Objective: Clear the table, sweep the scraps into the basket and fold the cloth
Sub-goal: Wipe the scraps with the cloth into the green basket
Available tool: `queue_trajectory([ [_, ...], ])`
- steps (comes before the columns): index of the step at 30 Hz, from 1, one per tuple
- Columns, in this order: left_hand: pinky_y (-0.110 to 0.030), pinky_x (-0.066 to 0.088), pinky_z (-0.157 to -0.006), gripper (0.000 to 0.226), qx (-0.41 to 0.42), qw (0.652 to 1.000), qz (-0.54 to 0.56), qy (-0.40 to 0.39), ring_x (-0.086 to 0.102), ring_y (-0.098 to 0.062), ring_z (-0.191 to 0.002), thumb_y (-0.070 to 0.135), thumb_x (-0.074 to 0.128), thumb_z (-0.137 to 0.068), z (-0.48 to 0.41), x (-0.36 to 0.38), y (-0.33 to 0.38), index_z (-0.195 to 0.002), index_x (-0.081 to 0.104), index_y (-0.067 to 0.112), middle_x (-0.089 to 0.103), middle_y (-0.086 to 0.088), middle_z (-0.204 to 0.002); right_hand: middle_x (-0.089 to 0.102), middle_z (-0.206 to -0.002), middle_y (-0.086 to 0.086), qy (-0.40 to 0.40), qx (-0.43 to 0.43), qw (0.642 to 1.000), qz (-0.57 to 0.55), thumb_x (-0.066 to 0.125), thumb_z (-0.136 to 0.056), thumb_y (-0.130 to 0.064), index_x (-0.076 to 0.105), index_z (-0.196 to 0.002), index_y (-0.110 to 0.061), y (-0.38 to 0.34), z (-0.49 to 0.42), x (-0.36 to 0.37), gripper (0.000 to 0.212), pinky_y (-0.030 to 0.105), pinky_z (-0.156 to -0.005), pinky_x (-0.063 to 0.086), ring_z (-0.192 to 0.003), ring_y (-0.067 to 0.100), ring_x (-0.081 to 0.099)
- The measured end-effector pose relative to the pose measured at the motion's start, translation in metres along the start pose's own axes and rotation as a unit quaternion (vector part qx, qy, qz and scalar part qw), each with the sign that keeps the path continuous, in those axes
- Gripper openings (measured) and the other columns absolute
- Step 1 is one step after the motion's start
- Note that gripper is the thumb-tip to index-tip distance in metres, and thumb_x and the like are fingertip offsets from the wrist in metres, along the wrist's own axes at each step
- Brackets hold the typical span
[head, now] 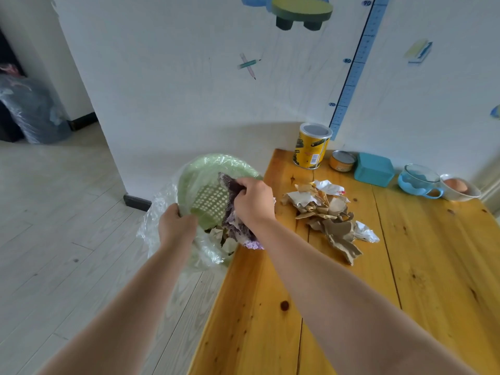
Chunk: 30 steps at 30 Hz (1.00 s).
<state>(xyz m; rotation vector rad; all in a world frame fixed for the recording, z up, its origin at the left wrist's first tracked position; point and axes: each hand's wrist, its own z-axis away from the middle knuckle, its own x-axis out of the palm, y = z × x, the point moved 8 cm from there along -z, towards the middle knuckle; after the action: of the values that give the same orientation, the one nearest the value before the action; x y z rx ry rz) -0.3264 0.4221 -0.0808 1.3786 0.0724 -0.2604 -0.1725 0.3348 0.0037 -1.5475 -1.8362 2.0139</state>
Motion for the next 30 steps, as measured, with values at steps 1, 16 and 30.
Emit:
queue_trajectory([
  [1,-0.031,0.035,-0.051,0.016,0.006,1.000,-0.005,-0.001,0.044,-0.022,-0.065,-0.006,0.042,-0.072,0.001,0.000,0.002,-0.078,0.048,0.008,0.046,-0.006,-0.068,0.067,-0.106,0.012,0.021,-0.004,1.000,-0.010,0.037,-0.084,0.008,0.062,-0.117,-0.005,0.000,0.000,-0.009,0.043,0.027,-0.071,0.049,-0.094,0.024,0.061],
  [16,-0.029,0.025,-0.046,0.019,-0.003,1.000,0.011,-0.010,0.030,-0.015,-0.053,-0.005,0.044,-0.076,0.002,0.009,-0.005,-0.083,0.049,0.012,0.039,-0.004,-0.064,0.057,-0.121,0.020,0.211,0.271,0.939,0.019,0.043,-0.092,-0.006,0.054,-0.116,0.007,0.117,-0.047,-0.185,0.029,0.035,-0.086,0.043,-0.112,0.036,0.053],
  [30,-0.027,0.027,-0.048,0.018,-0.010,1.000,0.004,-0.005,0.034,-0.018,-0.055,-0.008,0.044,-0.073,-0.010,0.012,-0.008,-0.075,0.045,0.010,0.040,-0.003,-0.063,0.058,-0.107,0.020,0.036,0.291,0.947,0.133,0.042,-0.094,-0.014,0.054,-0.113,0.005,0.155,-0.072,-0.120,0.029,0.031,-0.072,0.039,-0.091,0.030,0.053],
])
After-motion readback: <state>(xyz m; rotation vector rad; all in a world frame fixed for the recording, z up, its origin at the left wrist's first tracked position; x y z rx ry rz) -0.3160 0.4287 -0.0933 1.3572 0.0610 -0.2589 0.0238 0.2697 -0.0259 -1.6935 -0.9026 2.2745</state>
